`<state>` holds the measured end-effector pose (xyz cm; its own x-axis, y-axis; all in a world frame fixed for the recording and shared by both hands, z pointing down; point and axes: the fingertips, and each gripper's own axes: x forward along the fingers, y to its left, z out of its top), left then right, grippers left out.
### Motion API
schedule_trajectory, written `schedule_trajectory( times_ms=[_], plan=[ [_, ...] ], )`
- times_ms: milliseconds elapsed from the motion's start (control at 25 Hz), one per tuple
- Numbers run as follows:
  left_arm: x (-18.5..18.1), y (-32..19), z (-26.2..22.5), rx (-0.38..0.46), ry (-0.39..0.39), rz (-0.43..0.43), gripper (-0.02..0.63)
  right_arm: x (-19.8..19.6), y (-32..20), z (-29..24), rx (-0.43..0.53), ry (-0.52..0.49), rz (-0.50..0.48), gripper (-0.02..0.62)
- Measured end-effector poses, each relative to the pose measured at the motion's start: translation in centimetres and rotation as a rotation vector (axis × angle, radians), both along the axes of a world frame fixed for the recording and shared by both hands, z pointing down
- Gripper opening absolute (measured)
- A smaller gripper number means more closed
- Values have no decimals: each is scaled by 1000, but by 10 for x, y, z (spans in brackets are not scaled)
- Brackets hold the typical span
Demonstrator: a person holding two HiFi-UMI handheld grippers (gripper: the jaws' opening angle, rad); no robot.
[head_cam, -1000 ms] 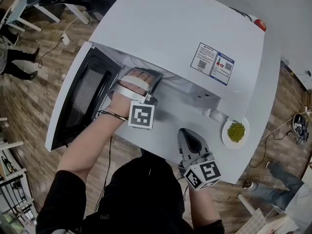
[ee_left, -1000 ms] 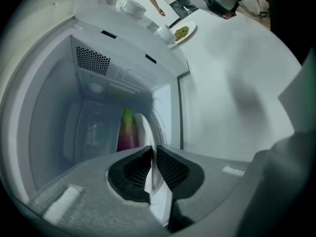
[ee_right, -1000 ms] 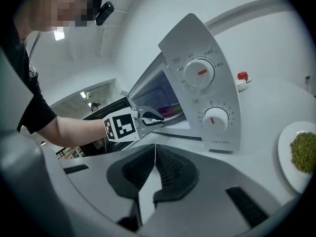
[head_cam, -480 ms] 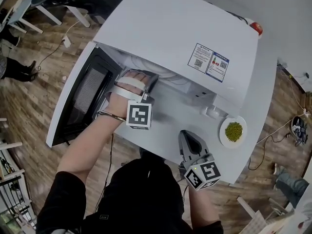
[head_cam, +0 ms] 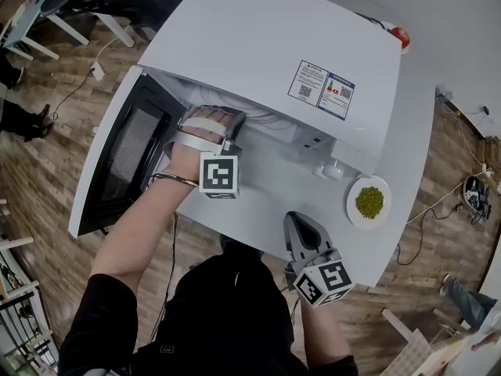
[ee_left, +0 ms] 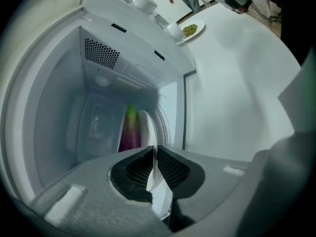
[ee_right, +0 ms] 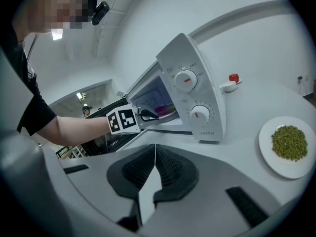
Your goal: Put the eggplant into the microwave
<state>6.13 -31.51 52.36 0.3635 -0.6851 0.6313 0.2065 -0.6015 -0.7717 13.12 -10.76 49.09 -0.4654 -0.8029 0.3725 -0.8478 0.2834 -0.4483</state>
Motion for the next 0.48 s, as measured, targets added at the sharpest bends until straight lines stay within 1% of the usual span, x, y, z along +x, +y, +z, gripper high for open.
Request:
schedule_trajectory(
  times_ms=[120, 200, 360, 480],
  plan=[
    [-3, 3, -5, -14, 56, -23, 32, -1, 3, -4, 10, 6, 2, 17],
    [-8, 7, -10, -9, 80, -31, 37, -4, 7, -7, 4, 7, 5, 17],
    [-15, 20, -24, -20, 116, -39, 38, -12, 13, -23, -2, 20, 8, 17],
    [-20, 42, -36, -38, 120, -27, 38, -22, 17, -43, 7, 35, -6, 17]
  ],
)
